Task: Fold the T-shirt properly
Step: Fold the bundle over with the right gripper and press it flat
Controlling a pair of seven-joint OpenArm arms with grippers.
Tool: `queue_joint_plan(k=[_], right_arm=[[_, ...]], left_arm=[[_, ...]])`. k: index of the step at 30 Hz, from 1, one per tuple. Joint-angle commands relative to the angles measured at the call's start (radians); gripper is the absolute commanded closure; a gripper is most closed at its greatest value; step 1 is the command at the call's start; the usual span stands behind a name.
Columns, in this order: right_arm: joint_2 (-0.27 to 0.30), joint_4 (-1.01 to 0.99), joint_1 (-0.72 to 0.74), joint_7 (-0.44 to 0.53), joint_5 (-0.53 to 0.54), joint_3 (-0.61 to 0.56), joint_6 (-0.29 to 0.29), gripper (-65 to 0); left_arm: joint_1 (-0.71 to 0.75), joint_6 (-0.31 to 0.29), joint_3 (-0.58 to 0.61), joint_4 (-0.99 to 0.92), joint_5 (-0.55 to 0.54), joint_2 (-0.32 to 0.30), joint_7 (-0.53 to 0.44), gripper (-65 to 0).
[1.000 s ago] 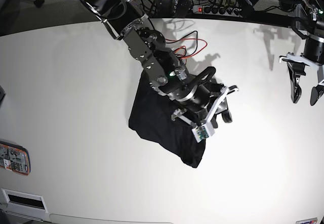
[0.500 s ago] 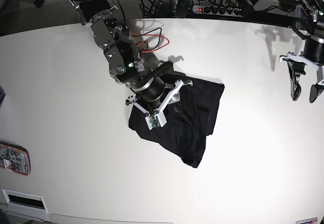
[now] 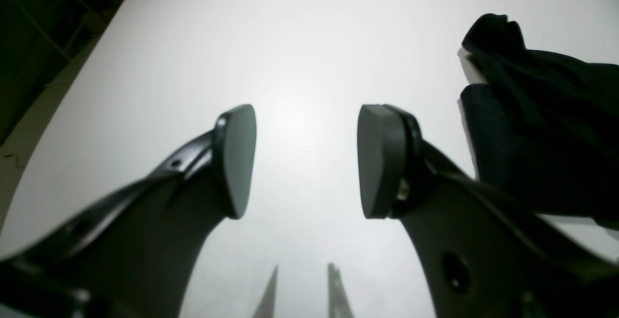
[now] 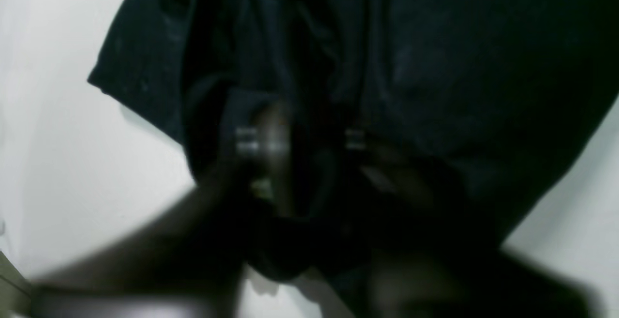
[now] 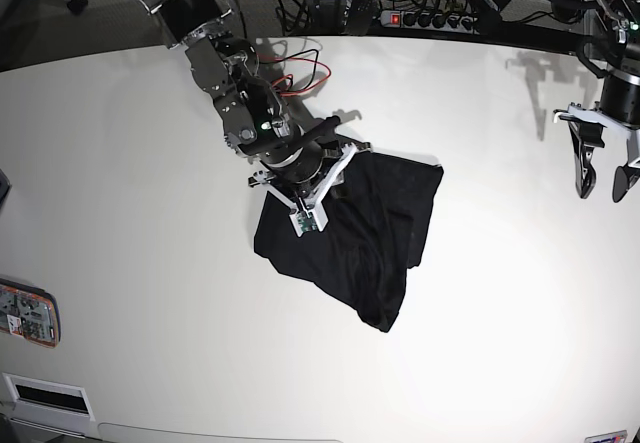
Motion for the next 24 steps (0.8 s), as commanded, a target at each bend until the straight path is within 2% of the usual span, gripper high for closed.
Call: queue_joint_plan(k=[1,6,10,18,23,24], right_arm=[[-0.005,0.031,0.012,0.021,0.006,0.001,0.007,0.0],[-0.006,0.157,0.01,0.018,0.006,-0.013,0.007,0.0],[-0.006,0.207,0.015,0.016,0.006,-0.13,0.007,0.0],[-0.006,0.103,0.111,0.022,0.006,-0.453,0.007,0.0],[-0.006,0.022,0.114,0.022,0.006,-0.495,0.007,0.0],[-0.006,0.022,0.113,0.022,0.006,-0.493,0.007,-3.5]], left_arm=[[0.001,0.006,-0.007,0.017,-0.019,-0.012,-0.028,-31.8],[0.001,0.006,-0.007,0.017,-0.019,-0.012,-0.028,-31.8],[0.001,0.006,-0.007,0.017,-0.019,-0.014,-0.028,-31.8],[0.001,0.006,-0.007,0.017,-0.019,-0.015,-0.028,-31.8],[0.001,0.006,-0.009,0.017,-0.019,-0.014,-0.028,-31.8],[0.001,0.006,-0.009,0.017,-0.019,-0.014,-0.028,-31.8]])
